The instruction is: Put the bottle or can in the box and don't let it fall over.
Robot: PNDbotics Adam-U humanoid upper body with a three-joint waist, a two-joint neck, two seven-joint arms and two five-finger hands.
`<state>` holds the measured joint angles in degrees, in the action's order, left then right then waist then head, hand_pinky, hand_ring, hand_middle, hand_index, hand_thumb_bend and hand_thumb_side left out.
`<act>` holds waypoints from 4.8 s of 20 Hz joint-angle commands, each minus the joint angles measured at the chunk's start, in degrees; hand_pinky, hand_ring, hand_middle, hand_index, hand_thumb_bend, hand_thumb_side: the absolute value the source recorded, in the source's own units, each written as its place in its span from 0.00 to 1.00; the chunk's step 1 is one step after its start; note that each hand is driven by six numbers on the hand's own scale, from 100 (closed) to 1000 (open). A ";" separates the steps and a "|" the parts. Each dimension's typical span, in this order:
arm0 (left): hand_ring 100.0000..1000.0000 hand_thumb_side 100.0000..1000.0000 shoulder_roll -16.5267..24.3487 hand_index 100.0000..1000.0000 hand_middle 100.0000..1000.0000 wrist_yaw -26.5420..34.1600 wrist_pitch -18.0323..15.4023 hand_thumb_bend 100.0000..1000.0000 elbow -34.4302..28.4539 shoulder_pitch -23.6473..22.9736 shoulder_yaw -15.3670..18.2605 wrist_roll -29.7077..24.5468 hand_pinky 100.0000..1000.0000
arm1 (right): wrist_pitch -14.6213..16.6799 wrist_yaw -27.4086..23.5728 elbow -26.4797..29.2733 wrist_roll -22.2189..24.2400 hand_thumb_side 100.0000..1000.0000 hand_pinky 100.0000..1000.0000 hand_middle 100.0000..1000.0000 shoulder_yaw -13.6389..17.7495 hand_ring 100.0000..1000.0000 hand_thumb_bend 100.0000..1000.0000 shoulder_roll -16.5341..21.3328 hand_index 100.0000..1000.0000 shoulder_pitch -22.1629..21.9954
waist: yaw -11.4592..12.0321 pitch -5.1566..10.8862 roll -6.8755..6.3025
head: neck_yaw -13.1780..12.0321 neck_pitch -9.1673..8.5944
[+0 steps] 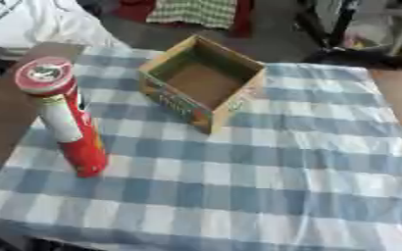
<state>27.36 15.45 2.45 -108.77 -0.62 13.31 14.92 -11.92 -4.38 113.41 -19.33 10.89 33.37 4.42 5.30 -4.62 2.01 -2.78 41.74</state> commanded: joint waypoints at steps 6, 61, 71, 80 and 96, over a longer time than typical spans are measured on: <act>1.00 0.52 3.88 0.77 0.84 -1.02 -0.13 0.40 -1.05 -0.26 -0.17 0.58 1.00 | 1.86 -6.94 1.18 -6.91 0.64 0.89 0.90 0.77 1.00 0.00 3.11 0.87 -0.57 | -0.01 0.01 0.14 | 3.73 1.21; 1.00 0.14 7.25 0.89 0.93 -5.00 12.08 0.91 0.24 -4.54 -5.08 -9.68 1.00 | 2.01 -10.08 1.18 -16.58 0.64 0.86 0.85 -2.71 1.00 0.00 2.81 0.84 -1.31 | -0.36 -1.33 0.02 | 0.89 -4.36; 1.00 0.17 6.79 0.87 0.93 -3.36 12.31 0.94 2.00 -2.68 -7.33 -11.25 1.00 | 1.76 -10.26 1.18 -16.29 0.63 0.87 0.84 -3.03 1.00 0.00 2.49 0.84 -1.16 | -0.42 -1.70 0.19 | 0.45 -4.17; 1.00 0.17 6.25 0.88 0.94 -2.96 12.08 0.91 4.26 0.27 -9.18 -13.09 1.00 | 2.16 -10.44 1.18 -15.28 0.62 0.87 0.84 -3.15 1.00 0.00 2.40 0.84 -1.12 | -0.57 -1.61 0.23 | 0.00 -4.46; 1.00 0.21 4.77 0.86 0.94 -2.81 8.38 0.94 7.58 5.40 -10.84 -12.43 1.00 | 1.93 -10.70 1.18 -14.73 0.63 0.87 0.83 -3.45 1.00 0.00 2.11 0.83 -1.02 | -0.76 -1.94 0.48 | 0.26 -4.39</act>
<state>31.41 12.19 11.31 -100.81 4.15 2.33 2.45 -10.08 -14.91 113.53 -34.26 7.01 34.47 2.98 4.63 -6.76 2.62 -2.54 37.69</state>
